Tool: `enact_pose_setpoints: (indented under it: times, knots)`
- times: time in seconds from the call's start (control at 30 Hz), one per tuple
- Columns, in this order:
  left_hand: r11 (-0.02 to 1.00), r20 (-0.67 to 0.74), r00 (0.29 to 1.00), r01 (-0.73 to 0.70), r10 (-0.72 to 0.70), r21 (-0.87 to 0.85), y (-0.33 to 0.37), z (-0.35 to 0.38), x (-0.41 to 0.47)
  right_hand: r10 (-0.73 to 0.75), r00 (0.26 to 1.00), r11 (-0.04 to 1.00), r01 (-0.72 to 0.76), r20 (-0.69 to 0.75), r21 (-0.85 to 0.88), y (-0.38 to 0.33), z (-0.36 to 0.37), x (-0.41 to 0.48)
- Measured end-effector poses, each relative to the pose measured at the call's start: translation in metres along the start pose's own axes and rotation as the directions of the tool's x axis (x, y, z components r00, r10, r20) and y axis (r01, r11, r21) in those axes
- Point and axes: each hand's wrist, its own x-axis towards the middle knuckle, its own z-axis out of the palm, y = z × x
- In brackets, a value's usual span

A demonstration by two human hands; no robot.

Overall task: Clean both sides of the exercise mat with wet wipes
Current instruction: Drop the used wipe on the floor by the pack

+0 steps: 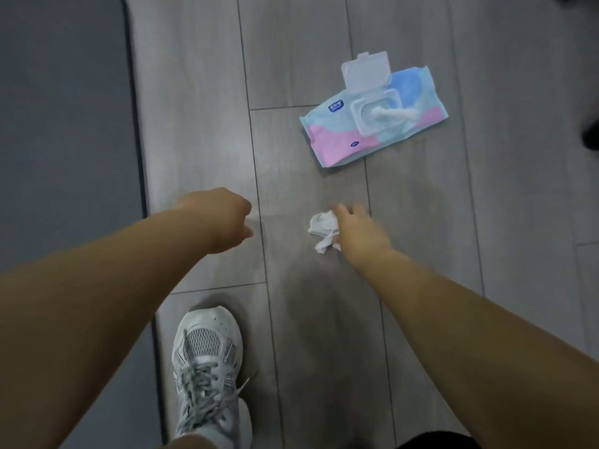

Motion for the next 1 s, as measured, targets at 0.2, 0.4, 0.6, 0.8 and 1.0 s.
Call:
enact_pose_setpoints:
  times: [0.2,0.4,0.6,0.8,1.0]
  knots:
    - [1.0,0.047,0.999,0.008,-0.008,-0.002,-0.008,0.004,0.008,-0.118,0.985,0.977,0.093,-0.123,-0.191,0.004,0.008,0.008]
    - [1.0,0.109,0.994,-0.019,0.019,-0.007,-0.004,-0.016,-0.036,-0.042,0.999,0.993,0.045,0.028,-0.111,-0.007,-0.03,-0.03]
    - [0.999,0.138,0.99,0.015,-0.008,-0.048,-0.018,-0.078,-0.13,-0.011,0.986,0.985,0.04,0.165,-0.169,-0.037,-0.13,-0.106]
    - [0.99,0.09,0.995,0.056,-0.044,-0.13,-0.055,-0.182,-0.232,0.017,0.976,0.978,0.029,0.217,-0.207,-0.097,-0.259,-0.19]
    - [0.978,0.058,0.995,0.095,-0.086,-0.186,-0.108,-0.301,-0.338,-0.031,0.979,0.979,0.07,0.199,-0.191,-0.17,-0.402,-0.265]
